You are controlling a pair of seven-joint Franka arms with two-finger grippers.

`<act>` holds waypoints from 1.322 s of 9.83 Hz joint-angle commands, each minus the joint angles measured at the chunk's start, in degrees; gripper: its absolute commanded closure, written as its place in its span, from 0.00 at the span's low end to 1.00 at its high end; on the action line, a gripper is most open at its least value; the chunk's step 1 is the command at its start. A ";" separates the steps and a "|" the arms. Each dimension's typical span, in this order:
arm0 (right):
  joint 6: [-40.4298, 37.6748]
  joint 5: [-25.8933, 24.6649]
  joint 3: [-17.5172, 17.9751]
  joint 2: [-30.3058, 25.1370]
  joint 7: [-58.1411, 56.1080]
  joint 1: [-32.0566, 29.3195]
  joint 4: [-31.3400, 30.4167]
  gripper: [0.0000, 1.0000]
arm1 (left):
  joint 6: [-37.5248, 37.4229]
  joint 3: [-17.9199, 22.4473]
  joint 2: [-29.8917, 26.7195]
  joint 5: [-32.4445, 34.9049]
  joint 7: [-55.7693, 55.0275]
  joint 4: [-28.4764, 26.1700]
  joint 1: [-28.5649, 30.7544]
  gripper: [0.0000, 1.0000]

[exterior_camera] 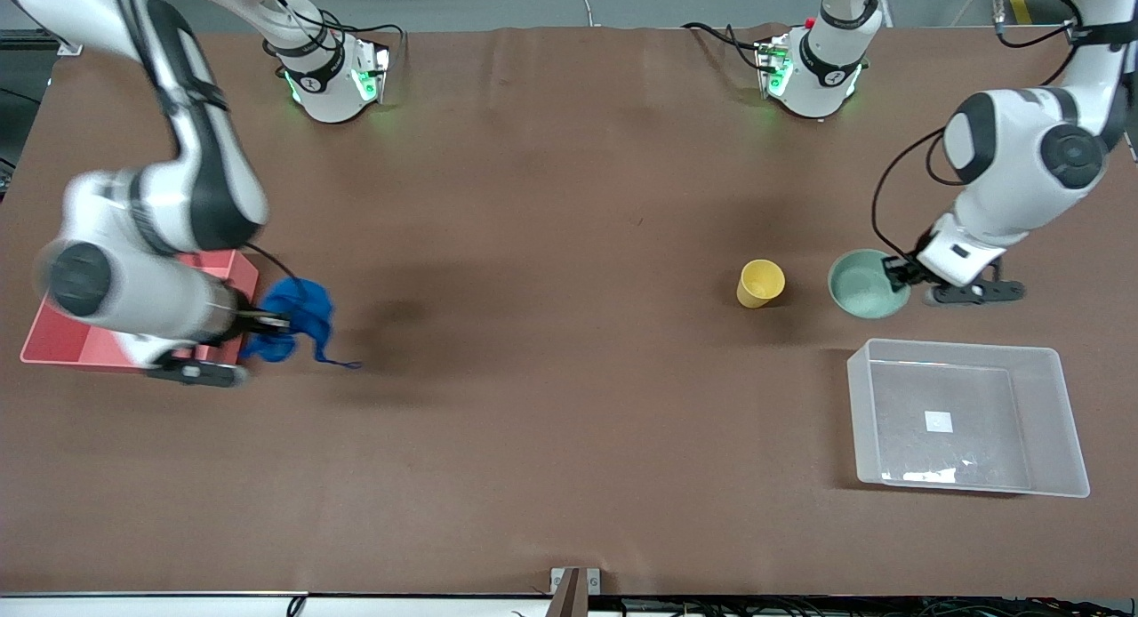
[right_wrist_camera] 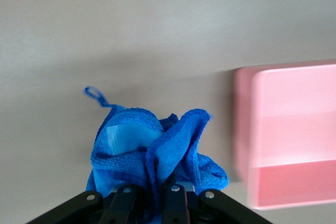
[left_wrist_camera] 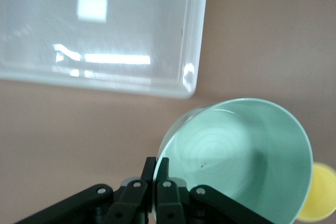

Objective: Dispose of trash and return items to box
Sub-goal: 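Lift the cloth with the right gripper while the left gripper lifts the bowl, then drop the cloth into the pink bin while the left gripper lowers the bowl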

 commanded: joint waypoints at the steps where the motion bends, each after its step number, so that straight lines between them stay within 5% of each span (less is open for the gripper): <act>1: -0.88 -0.11 -10.47 -2.45 -17.97 -1.02 -0.52 1.00 | -0.93 2.37 15.47 -0.78 0.78 18.09 0.12 1.00; 3: -0.09 -0.11 -19.29 -2.28 -31.11 -1.19 -1.40 0.99 | -1.11 5.10 25.15 -1.82 2.45 30.07 0.30 1.00; 5: 5.06 -0.11 -21.86 -2.36 -35.53 -1.89 -7.69 0.99 | -2.33 7.20 34.04 -6.12 6.56 39.32 1.00 1.00; 7: 17.26 -0.11 -22.75 -2.10 -37.05 -2.16 -16.65 0.99 | -2.34 8.62 38.37 -13.21 14.55 40.15 1.96 1.00; 9: 31.57 -0.02 -22.66 -0.18 -36.96 -2.16 -24.66 0.98 | -1.81 8.63 40.57 -14.23 17.04 39.89 1.88 0.99; 11: 37.33 0.59 -22.49 1.76 -36.96 -2.07 -29.15 0.96 | 1.24 8.63 43.03 -14.40 17.31 39.89 1.79 0.95; 12: 38.83 0.94 -22.40 2.90 -36.96 -1.99 -29.70 0.95 | 1.96 8.63 43.04 -14.31 17.31 39.45 1.79 0.90; 13: 40.07 2.34 -22.22 4.30 -36.88 -1.98 -29.70 0.93 | 1.88 8.63 42.61 -13.70 17.57 39.45 2.05 0.71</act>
